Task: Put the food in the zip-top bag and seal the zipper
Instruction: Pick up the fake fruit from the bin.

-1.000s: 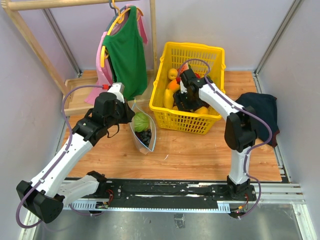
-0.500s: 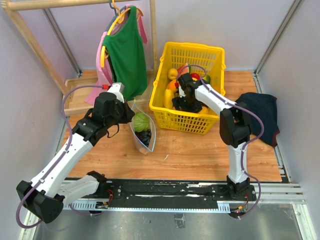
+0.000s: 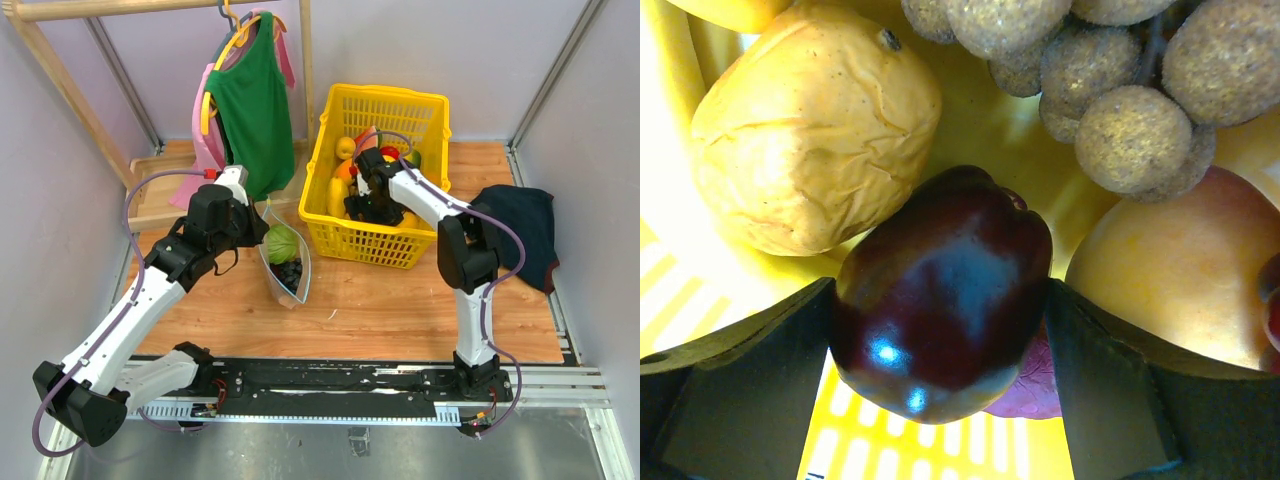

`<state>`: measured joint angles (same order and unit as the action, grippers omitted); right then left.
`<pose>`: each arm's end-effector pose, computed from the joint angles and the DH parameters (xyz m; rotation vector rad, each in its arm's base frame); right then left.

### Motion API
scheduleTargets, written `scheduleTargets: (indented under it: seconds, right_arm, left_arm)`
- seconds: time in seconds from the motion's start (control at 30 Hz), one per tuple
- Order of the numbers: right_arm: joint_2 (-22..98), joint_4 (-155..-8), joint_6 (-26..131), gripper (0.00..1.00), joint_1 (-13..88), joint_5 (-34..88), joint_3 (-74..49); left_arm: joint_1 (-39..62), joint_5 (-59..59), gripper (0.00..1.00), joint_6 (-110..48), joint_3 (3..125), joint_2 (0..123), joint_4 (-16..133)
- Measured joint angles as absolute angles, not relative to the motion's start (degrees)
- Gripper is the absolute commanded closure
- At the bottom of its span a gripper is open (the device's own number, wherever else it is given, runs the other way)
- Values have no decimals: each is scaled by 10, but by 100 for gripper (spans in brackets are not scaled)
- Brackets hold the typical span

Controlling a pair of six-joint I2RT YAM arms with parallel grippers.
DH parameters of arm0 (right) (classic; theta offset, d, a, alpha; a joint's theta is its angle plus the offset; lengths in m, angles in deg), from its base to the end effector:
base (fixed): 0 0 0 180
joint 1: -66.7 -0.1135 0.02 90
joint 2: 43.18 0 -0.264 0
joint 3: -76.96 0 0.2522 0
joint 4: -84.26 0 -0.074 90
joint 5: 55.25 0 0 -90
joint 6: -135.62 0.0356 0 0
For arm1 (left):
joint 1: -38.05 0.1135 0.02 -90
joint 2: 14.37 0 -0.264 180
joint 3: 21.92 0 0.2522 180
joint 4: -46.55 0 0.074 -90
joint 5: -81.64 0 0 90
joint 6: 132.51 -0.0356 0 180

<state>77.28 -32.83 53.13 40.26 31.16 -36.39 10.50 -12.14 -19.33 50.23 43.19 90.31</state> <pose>0.3943 0.1986 0.2069 -0.4786 2.7764 0.2293 0.1944 -0.0988 0.3465 0.0397 2.1127 -0.4683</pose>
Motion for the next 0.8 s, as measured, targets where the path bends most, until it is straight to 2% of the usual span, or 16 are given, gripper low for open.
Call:
scheduleTargets:
  seconds: [0.17,0.3,0.8]
  right_arm:
    - [766,-329,532,42,403,311,-361]
    - [739,-330,534,44,404,312,-351]
    - [523,-376,553,51,403,324,-334]
  left_arm:
    - [105,-121,100,-193,502,432,903]
    - [105,-121,100,-193,502,432,903]
    - [106,-121,100,-193,501,432,901]
